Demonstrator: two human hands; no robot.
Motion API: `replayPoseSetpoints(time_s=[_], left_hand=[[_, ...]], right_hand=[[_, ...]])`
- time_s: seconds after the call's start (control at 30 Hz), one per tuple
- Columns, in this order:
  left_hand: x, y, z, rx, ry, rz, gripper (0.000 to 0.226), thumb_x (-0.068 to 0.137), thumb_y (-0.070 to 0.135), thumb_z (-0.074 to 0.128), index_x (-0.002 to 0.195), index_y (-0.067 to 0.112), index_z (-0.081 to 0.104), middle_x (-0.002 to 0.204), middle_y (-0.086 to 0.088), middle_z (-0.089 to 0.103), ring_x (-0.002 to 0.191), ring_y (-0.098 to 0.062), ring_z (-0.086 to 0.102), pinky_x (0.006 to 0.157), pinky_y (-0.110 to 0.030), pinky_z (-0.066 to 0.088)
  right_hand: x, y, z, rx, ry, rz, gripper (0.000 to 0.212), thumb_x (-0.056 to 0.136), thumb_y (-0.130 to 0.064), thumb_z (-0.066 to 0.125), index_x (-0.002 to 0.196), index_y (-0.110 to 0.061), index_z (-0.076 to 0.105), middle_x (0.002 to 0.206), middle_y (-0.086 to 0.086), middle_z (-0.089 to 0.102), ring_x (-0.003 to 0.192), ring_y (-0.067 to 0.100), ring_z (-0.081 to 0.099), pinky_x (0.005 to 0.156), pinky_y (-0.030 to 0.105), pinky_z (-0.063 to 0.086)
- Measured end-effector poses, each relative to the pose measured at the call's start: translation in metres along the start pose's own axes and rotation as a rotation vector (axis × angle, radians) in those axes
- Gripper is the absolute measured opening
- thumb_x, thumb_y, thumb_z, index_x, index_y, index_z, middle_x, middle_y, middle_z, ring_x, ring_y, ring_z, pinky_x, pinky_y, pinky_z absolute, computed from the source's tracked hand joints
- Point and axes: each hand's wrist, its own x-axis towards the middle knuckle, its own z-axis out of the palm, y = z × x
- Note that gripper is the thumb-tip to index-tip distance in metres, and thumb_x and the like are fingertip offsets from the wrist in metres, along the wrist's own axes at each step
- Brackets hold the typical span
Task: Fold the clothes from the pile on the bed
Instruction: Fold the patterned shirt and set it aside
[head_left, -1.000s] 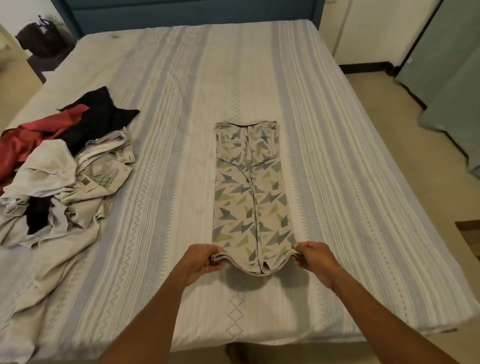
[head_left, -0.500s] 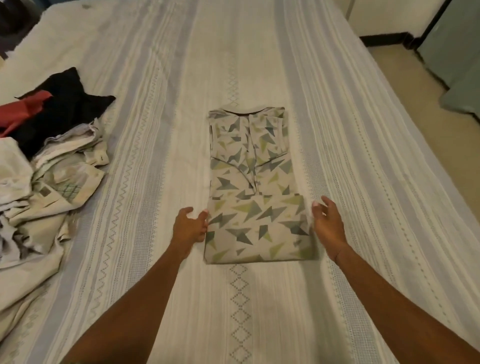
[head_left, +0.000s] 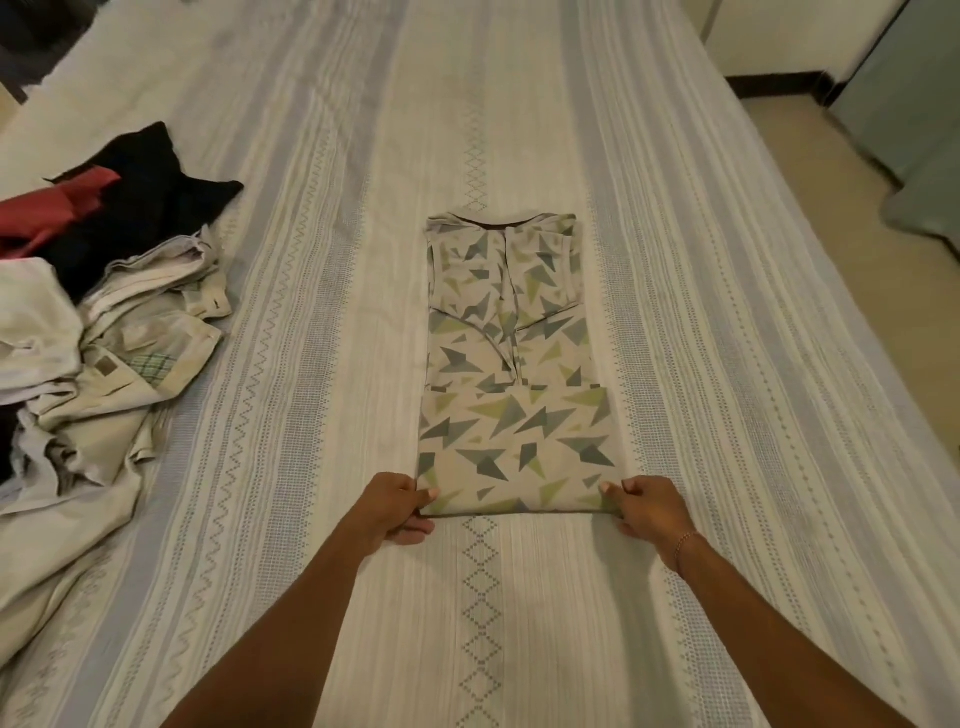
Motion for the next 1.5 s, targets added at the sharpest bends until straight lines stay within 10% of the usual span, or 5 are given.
replayPoseSetpoints(time_s=[0.2, 0.4, 0.9, 1.5], left_hand=[[-0.027, -0.024, 0.016, -0.279, 0.156, 0.122, 0.026, 0.095, 0.006, 0.066, 0.108, 0.008, 0.044, 0.09, -0.027, 0.064, 0.055, -0.023, 0.067, 0.048, -0.031, 0.056], [-0.082, -0.032, 0.016, -0.264, 0.037, 0.206, 0.015, 0.094, 0.004, 0.067, 0.108, 0.004, 0.061, 0.087, -0.024, 0.07, 0.064, -0.027, 0.07, 0.065, -0.036, 0.063], [-0.08, 0.076, -0.027, -0.32, -0.15, 0.287, 0.043, 0.077, 0.015, 0.081, 0.113, -0.006, 0.069, 0.104, -0.026, 0.073, 0.099, -0.035, 0.073, 0.083, -0.035, 0.062], [0.085, 0.157, -0.01, -0.06, 0.207, 0.163, 0.026, 0.093, 0.021, 0.073, 0.089, -0.004, 0.07, 0.076, -0.017, 0.072, 0.05, -0.018, 0.06, 0.045, -0.024, 0.05]], right_hand=[[-0.03, -0.005, -0.001, 0.259, 0.045, 0.019, 0.026, 0.09, -0.007, 0.074, 0.094, -0.01, 0.049, 0.093, 0.021, 0.068, 0.071, 0.03, 0.072, 0.075, 0.043, 0.062], [-0.085, 0.009, -0.022, 0.198, 0.046, -0.146, 0.003, 0.094, -0.008, 0.068, 0.096, -0.008, 0.066, 0.088, 0.015, 0.073, 0.067, 0.021, 0.07, 0.066, 0.03, 0.061], [-0.066, -0.107, -0.064, 0.455, -0.188, -0.074, 0.028, 0.084, -0.011, 0.079, 0.107, 0.004, 0.073, 0.102, 0.019, 0.075, 0.09, 0.026, 0.072, 0.086, 0.034, 0.06], [0.119, -0.168, -0.01, 0.029, 0.088, -0.127, 0.031, 0.085, -0.033, 0.079, 0.07, -0.006, 0.075, 0.066, 0.009, 0.074, 0.064, 0.02, 0.065, 0.072, 0.033, 0.059]])
